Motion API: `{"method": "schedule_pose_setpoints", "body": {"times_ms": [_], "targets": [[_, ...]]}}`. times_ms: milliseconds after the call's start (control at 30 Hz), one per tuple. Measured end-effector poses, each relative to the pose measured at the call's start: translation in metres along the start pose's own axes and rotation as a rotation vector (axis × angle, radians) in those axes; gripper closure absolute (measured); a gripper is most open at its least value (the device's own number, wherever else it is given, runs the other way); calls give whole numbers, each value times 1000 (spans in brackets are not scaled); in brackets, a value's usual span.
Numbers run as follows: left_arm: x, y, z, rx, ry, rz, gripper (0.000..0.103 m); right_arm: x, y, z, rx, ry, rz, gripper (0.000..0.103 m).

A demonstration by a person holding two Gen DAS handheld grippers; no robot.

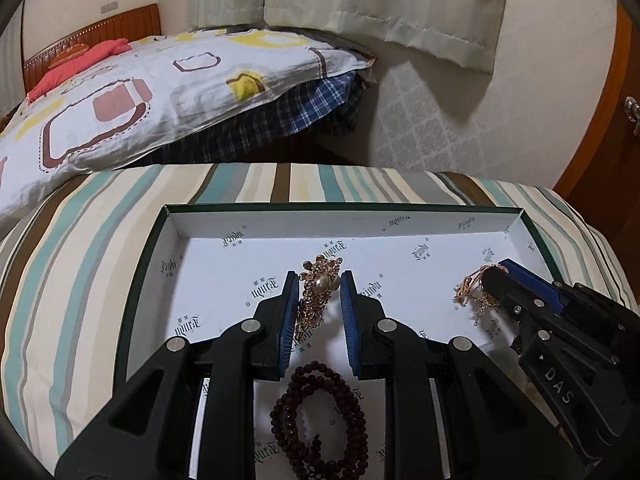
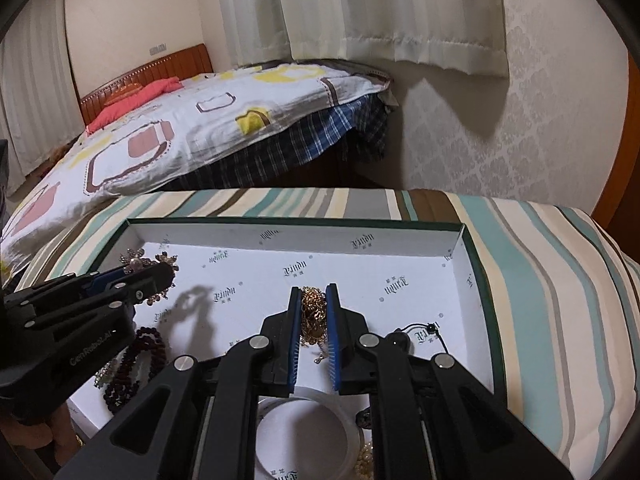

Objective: Organize jewelry
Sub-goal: 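Carry chain and brooch into the green box and open both tools, then lift both open tools out of the box toward the red tassel charms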

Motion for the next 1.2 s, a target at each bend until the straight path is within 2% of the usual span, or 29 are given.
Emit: {"method": "schedule_pose_setpoints", "body": {"times_ms": [133, 200, 400, 500, 667, 733, 800, 967, 1100, 1200], "targets": [[0, 4, -1, -10, -2, -32, 81, 0, 4, 0, 2, -1, -26, 90], [-1, 2, -1, -19, 6, -23, 75, 1, 5, 0, 2, -4, -35, 90], [-2, 1, 0, -25, 18, -17, 68, -2, 7, 2, 11, 1, -38, 88], [-3, 1, 1, -25, 14, -10, 59, -2, 5, 3, 13, 5, -27, 79], [-2, -4, 0, -13, 10, 6, 57, -2, 2, 3, 15, 8, -7, 70], [-1, -9, 0, -9, 2, 24, 55, -3, -3, 3, 17, 7, 8, 68], [0, -17, -1, -11, -3, 45, 49, -3, -8, 4, 17, 11, 22, 66], [2, -47, -3, -2, -13, 113, 43, 0, -31, 2, 16, 13, 71, 64], [6, -76, -5, -9, -12, 174, 36, 4, -52, -1, 24, 6, 108, 57], [12, -93, -8, -4, -20, 196, 36, 10, -69, -3, 28, 5, 130, 56]]}}
Point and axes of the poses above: each gripper's, at about its wrist camera, not at the fingertips, and y roughly the way its jaws point, z to its right, x to its underside, the point moved 4 cm from there along y, roughly the way its jaws point, and after that the axes turned 1 degree about -z, right-handed, at the moved point
